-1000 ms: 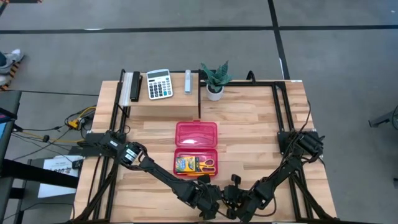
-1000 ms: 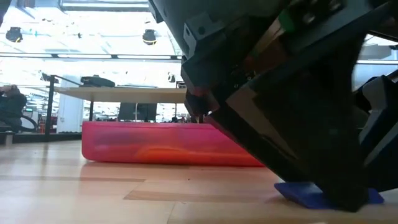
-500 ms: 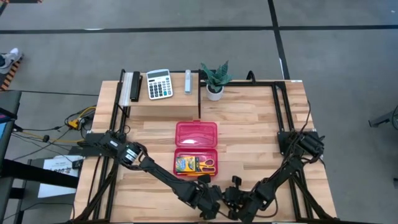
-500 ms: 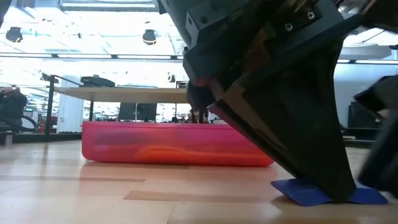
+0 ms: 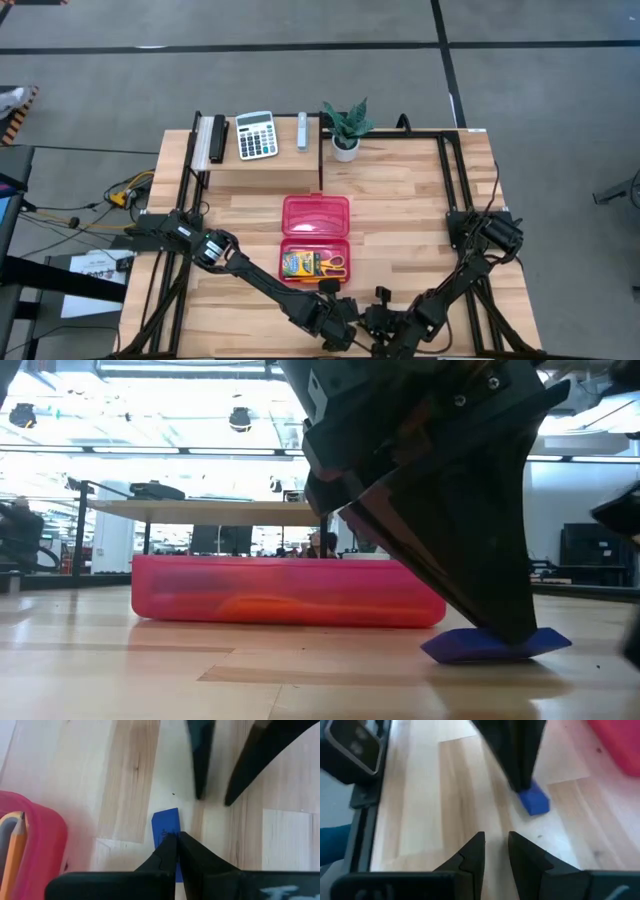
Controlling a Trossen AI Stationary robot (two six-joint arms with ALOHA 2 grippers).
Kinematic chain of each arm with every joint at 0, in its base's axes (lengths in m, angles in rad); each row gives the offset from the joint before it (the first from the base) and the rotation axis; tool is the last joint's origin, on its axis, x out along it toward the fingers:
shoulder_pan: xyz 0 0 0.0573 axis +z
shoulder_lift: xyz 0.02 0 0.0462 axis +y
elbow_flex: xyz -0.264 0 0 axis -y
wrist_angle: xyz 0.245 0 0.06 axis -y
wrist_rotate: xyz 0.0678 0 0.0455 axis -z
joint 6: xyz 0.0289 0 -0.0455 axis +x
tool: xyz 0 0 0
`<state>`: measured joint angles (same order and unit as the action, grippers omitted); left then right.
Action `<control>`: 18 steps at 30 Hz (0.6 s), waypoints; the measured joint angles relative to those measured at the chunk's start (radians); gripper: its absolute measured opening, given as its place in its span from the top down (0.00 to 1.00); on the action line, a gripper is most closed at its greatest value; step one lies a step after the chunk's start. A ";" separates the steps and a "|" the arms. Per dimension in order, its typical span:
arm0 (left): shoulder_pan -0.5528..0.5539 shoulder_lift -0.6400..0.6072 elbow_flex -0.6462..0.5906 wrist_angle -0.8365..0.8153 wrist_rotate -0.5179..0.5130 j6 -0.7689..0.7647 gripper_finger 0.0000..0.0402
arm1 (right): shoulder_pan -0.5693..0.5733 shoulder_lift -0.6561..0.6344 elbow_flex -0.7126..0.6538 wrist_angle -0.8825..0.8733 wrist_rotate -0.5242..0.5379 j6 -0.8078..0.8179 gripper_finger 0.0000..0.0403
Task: Pack school essentials
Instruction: Put the purple eraser into the school red supply box
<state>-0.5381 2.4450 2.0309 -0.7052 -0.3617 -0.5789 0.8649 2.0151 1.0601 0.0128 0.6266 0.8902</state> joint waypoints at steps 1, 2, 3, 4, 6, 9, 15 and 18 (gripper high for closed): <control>0.000 0.000 0.000 0.000 -0.001 0.000 0.99 | -0.007 0.000 0.000 0.002 0.002 0.000 0.73; 0.000 0.000 0.001 0.000 -0.001 0.002 1.00 | -0.014 0.000 0.000 0.006 0.004 0.000 0.73; 0.001 0.000 0.001 0.000 -0.001 0.005 1.00 | -0.022 0.000 0.000 0.007 0.005 0.000 0.73; 0.001 0.000 0.002 0.000 -0.002 0.006 1.00 | -0.030 0.000 0.001 0.007 0.006 0.000 0.73; 0.002 0.000 0.002 -0.003 -0.002 0.006 1.00 | -0.048 0.000 0.001 0.001 0.006 0.000 0.73; 0.002 -0.001 0.002 -0.005 -0.003 0.005 1.00 | -0.068 0.000 0.001 -0.005 0.004 -0.001 0.73; 0.002 -0.003 0.003 -0.004 0.011 0.006 1.00 | -0.075 0.001 0.001 -0.005 0.004 -0.005 0.73; 0.003 -0.004 0.004 -0.007 0.041 -0.005 1.00 | -0.075 0.002 0.001 -0.005 0.004 -0.006 0.73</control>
<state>-0.5350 2.4413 2.0346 -0.7120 -0.3202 -0.5839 0.7902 2.0167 1.0607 0.0081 0.6303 0.8841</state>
